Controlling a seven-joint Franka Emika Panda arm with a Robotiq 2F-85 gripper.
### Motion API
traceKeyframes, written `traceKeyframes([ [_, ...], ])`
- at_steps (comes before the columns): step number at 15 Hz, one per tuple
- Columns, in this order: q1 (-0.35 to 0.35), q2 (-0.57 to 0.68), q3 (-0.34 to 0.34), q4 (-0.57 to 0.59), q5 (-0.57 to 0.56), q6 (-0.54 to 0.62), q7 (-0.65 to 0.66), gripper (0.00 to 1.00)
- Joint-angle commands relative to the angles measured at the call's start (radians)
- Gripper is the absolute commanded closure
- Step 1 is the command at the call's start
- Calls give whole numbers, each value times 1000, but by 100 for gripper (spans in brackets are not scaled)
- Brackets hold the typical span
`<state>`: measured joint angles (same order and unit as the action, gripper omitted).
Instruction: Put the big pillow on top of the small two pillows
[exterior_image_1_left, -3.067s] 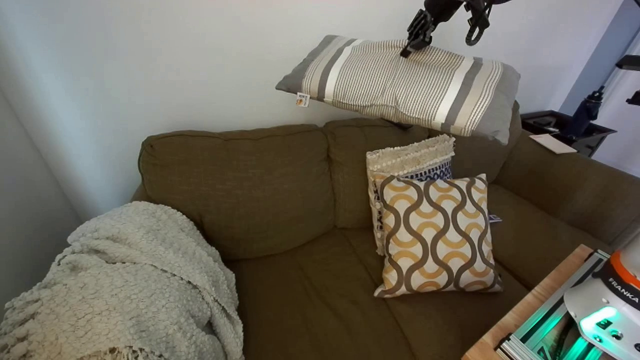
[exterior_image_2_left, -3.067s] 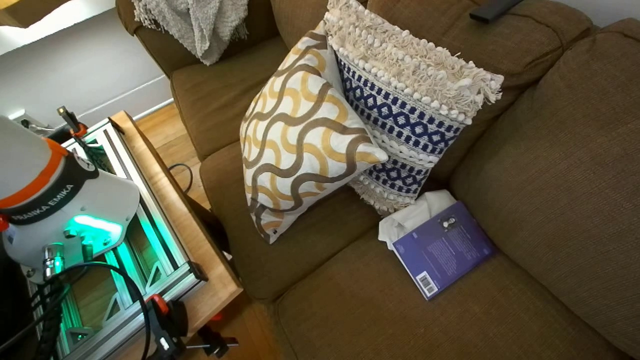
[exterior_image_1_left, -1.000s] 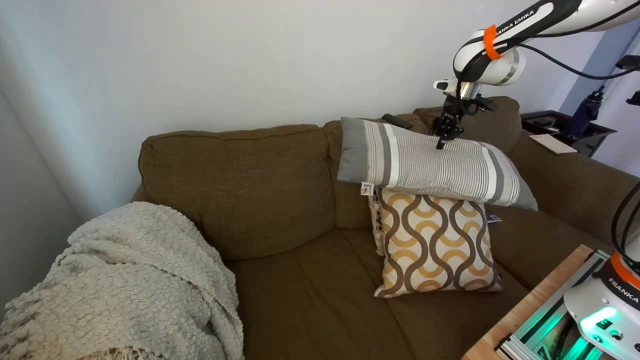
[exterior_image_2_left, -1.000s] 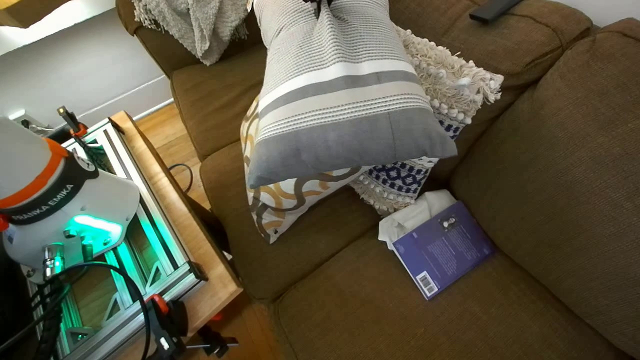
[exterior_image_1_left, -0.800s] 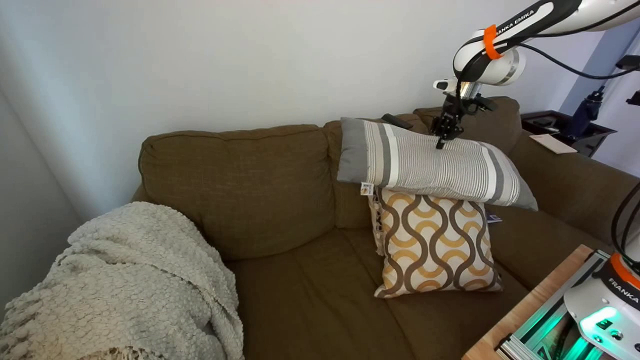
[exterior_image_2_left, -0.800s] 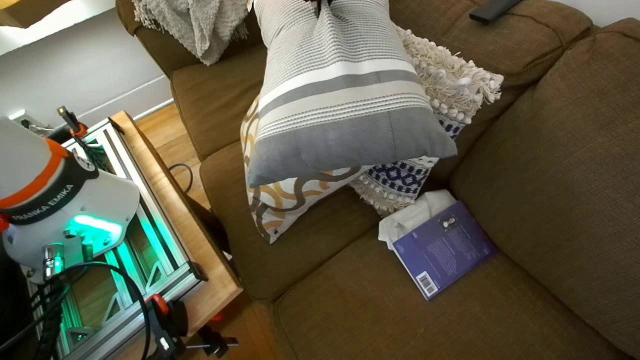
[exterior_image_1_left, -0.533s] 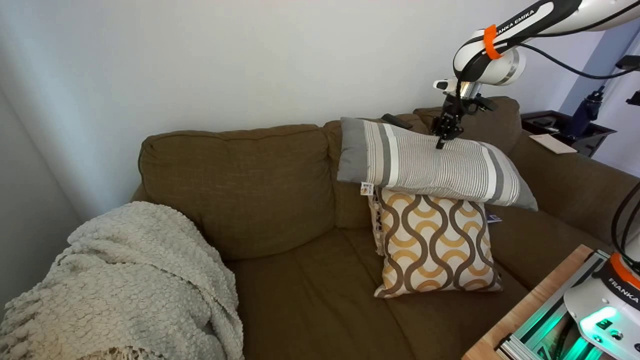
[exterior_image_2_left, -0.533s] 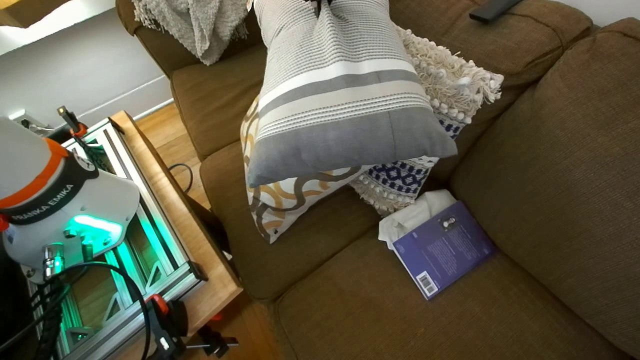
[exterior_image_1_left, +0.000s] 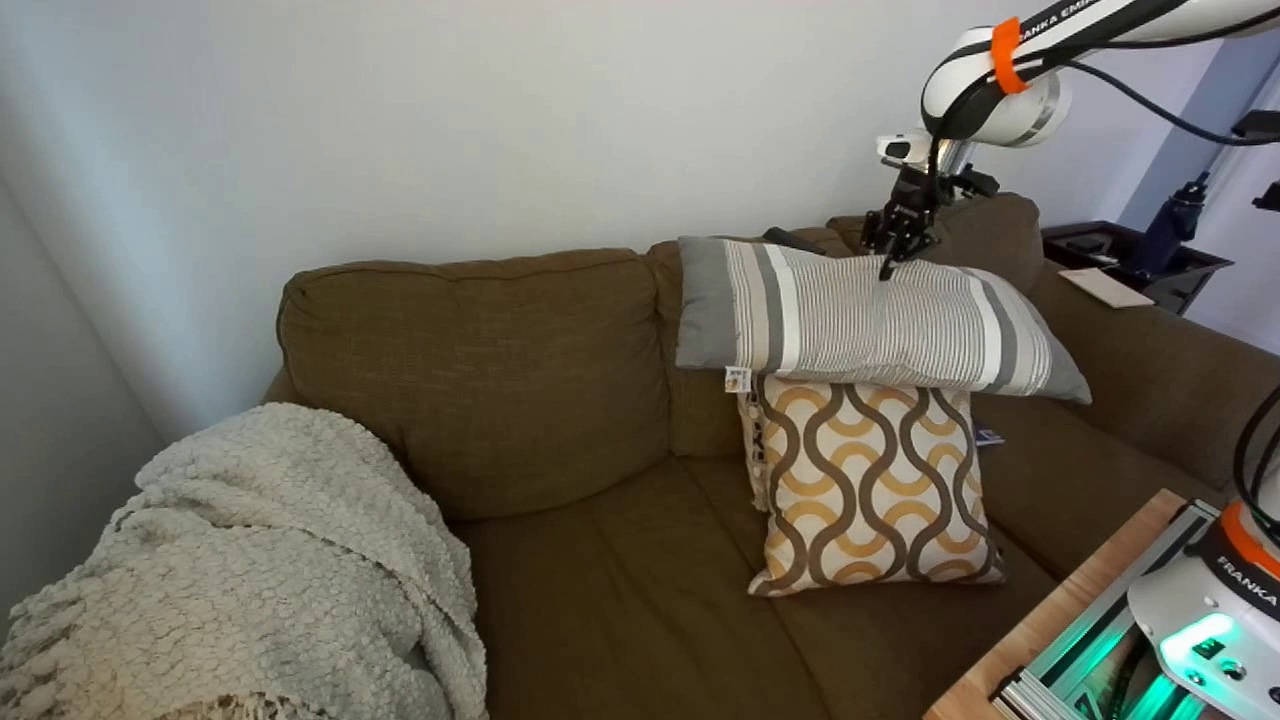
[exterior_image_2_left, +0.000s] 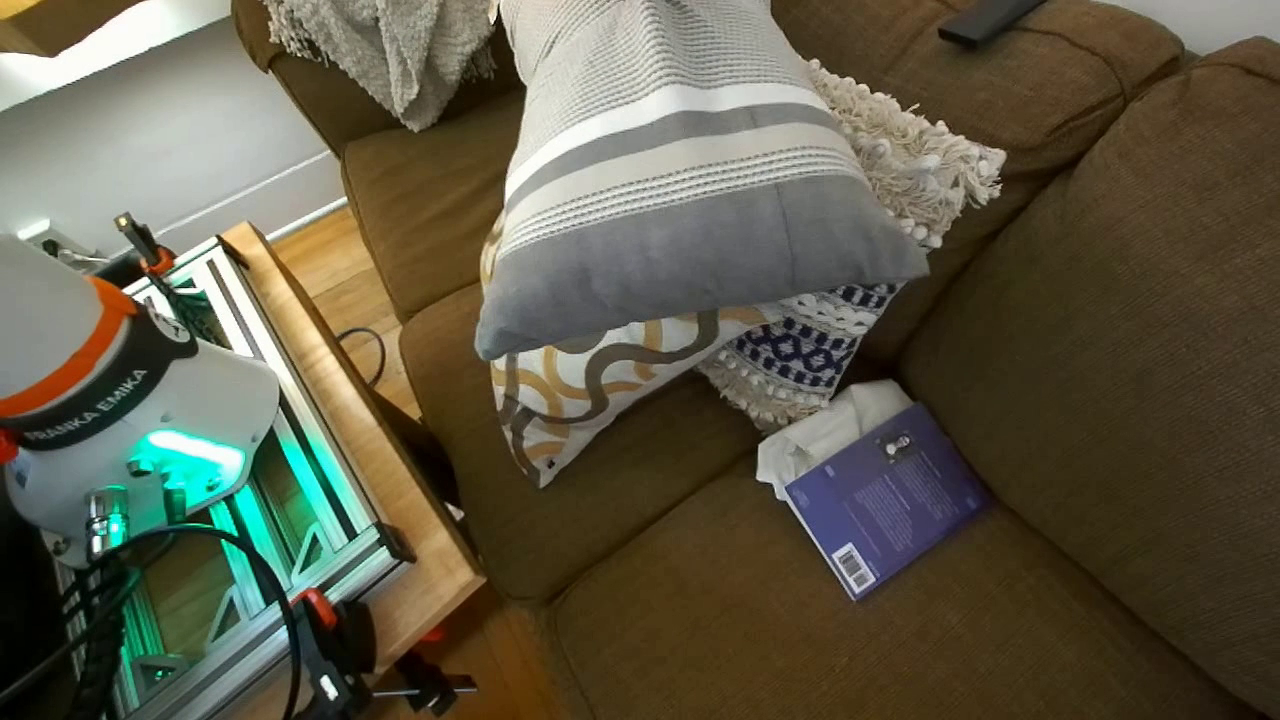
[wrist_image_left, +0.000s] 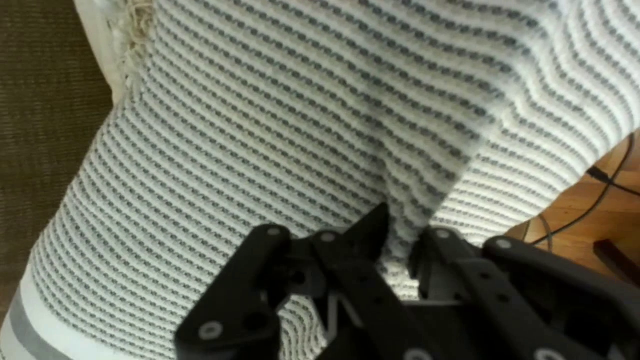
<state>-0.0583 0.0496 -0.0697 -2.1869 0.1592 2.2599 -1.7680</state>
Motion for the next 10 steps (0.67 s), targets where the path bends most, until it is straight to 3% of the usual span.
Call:
traceKeyframes([
  [1,-16,-99,-6,13,-97,-92,-93,98],
  [4,-13,-98,-14,50,-154,-120,-102,98],
  [6,-14,-55,-17,63,-159,-70,-66,98],
  [10,-22,89,-20,50,-181,61,133,98],
])
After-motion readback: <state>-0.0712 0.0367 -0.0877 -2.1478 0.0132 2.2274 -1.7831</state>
